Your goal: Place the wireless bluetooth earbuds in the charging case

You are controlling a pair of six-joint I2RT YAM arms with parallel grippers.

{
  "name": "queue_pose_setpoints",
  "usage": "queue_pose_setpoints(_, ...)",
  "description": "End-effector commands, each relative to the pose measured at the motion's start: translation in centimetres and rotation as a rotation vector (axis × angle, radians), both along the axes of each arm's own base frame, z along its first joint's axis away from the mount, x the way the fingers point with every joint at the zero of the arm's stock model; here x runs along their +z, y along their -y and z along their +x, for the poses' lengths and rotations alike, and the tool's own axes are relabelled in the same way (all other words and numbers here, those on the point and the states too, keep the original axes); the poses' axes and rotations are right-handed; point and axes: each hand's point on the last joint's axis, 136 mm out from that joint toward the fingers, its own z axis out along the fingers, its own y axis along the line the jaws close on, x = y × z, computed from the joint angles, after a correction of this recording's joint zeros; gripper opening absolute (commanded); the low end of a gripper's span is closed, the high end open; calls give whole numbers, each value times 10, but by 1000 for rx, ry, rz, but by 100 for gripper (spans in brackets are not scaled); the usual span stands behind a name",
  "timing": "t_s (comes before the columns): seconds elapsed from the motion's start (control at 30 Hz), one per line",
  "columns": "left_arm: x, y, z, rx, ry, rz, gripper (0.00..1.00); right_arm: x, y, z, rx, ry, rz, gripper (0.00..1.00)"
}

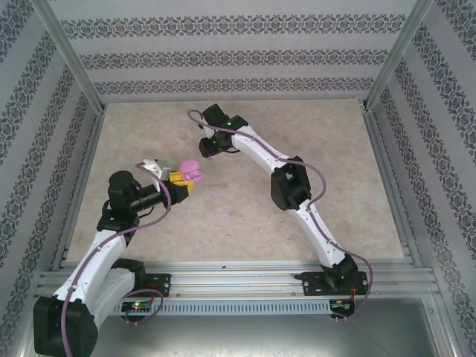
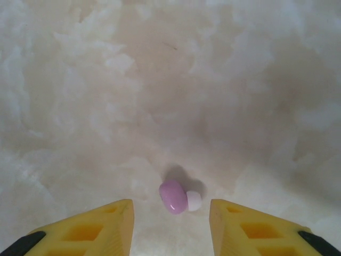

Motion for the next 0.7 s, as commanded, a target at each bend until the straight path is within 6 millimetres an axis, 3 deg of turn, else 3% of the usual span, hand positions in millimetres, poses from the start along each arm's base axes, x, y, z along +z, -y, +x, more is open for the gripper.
queue_pose_setpoints(0.0, 8, -2, 4, 7, 48, 17, 24, -7, 3, -2, 69, 27, -69, 42)
queue_pose_setpoints(0.27, 6, -1, 7, -2, 40, 27, 24, -25, -10, -10, 172, 17, -55, 45)
queue_pose_setpoints(0.67, 2, -1, 6, -6, 31, 36, 24, -41, -16, -16, 293, 101, -183, 44)
